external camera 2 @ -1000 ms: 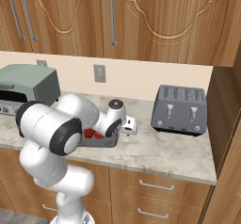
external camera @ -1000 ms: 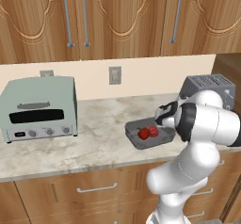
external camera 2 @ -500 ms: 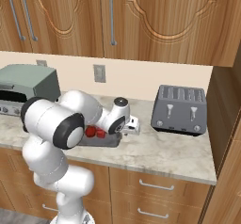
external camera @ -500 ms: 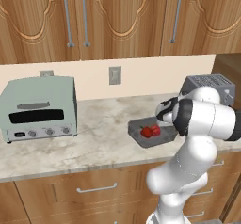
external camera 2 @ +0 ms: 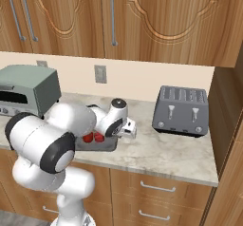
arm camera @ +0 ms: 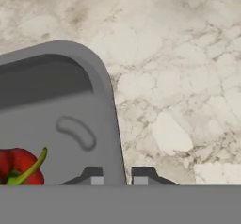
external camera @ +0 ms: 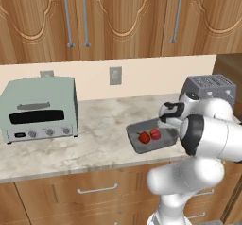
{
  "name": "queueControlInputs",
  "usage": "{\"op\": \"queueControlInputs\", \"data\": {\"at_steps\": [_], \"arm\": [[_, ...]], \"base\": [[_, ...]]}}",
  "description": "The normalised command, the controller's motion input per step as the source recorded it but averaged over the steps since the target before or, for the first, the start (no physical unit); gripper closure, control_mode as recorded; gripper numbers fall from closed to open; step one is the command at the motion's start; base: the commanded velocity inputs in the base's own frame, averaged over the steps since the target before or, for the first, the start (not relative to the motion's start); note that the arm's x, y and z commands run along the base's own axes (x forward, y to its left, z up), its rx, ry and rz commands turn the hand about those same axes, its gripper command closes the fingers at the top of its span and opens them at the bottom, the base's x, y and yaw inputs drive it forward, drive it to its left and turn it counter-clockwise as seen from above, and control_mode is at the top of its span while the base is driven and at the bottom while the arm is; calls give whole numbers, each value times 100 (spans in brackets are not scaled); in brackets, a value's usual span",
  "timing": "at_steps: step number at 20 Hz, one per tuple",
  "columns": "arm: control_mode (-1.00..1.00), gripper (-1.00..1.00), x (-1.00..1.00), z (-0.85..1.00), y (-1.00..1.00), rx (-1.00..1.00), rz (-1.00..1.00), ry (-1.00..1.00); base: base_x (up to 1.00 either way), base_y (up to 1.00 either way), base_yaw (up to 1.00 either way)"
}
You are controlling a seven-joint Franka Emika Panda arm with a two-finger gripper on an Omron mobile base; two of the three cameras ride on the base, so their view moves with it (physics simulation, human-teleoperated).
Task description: Take the bell pepper and bell pepper out of the freezer and place them in the tupperware container on the counter. Then put the tupperware containing the vegetables back in the freezer.
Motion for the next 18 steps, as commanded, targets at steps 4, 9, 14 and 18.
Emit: {"op": "queueControlInputs", "data": {"at_steps": [4, 9, 14, 18], "arm": [[-100, 100, -24, 86, 7, 9, -11, 0], [-100, 100, -26, 98, 23, 13, -11, 1], [-100, 100, -55, 100, 26, 14, -4, 1], [-100, 100, -58, 92, 26, 7, -3, 2]], "base": [[0, 0, 0], [0, 0, 0], [0, 0, 0], [0, 0, 0]]}}
